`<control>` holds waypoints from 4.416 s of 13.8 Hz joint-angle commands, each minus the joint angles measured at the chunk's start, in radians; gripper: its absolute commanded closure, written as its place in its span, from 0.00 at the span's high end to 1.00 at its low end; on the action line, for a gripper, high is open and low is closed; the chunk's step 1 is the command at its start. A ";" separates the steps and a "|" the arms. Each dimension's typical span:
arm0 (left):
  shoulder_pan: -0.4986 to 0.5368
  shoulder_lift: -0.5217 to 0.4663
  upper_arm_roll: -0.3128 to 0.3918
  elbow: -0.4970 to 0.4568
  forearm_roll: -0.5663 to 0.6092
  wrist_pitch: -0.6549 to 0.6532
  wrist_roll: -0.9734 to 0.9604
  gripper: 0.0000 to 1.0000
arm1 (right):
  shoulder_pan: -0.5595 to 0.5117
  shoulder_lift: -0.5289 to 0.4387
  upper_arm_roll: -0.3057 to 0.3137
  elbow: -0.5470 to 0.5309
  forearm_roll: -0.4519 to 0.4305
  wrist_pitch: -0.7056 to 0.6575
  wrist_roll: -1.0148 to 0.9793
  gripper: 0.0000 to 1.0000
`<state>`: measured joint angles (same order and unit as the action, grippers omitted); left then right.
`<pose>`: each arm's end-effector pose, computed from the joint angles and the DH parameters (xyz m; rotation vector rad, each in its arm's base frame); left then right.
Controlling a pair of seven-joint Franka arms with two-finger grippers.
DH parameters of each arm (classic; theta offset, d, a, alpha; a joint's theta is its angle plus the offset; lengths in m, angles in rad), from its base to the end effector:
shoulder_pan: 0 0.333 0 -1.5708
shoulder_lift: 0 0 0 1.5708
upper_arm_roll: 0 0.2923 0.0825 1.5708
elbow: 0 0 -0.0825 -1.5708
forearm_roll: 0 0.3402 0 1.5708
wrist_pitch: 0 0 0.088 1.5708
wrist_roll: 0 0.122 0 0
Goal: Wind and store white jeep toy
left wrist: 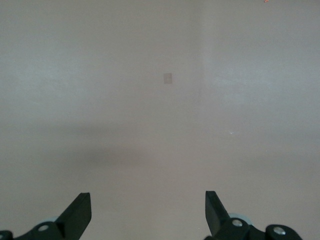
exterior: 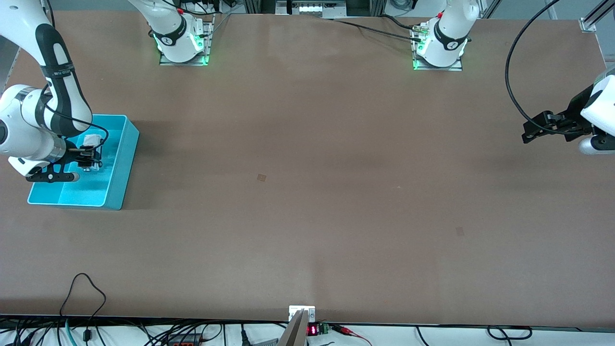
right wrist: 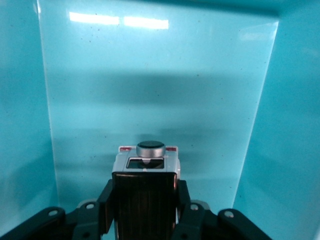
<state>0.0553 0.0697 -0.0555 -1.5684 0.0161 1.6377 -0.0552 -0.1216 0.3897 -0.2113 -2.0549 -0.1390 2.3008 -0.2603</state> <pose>0.5356 0.0027 0.5563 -3.1282 -0.0846 -0.0001 0.5088 -0.1801 0.2359 2.9989 0.0561 -0.2774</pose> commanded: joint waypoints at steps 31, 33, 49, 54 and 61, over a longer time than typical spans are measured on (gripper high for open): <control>-0.005 -0.097 0.000 -0.055 -0.024 0.028 -0.025 1.00 | 0.045 -0.150 0.013 0.076 0.013 -0.278 -0.002 1.00; -0.008 -0.097 0.000 -0.058 -0.024 0.014 -0.015 1.00 | 0.056 -0.169 0.032 0.174 0.051 -0.427 -0.004 1.00; 0.008 -0.096 -0.001 -0.064 -0.025 -0.001 -0.015 1.00 | 0.071 -0.307 0.240 0.544 0.099 -0.833 0.087 1.00; 0.043 -0.096 -0.050 -0.065 -0.025 -0.004 -0.015 1.00 | 0.086 -0.287 0.242 0.544 0.105 -0.816 0.136 1.00; 0.043 -0.097 -0.050 -0.065 -0.025 -0.007 -0.015 1.00 | 0.135 -0.281 0.211 0.547 0.098 -0.813 0.181 1.00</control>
<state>0.0792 -0.0228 -0.0916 -1.6372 0.0160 1.6440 -0.0725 0.0000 0.1117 0.0164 -1.5097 -0.0315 1.4842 -0.0950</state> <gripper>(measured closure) 0.000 0.000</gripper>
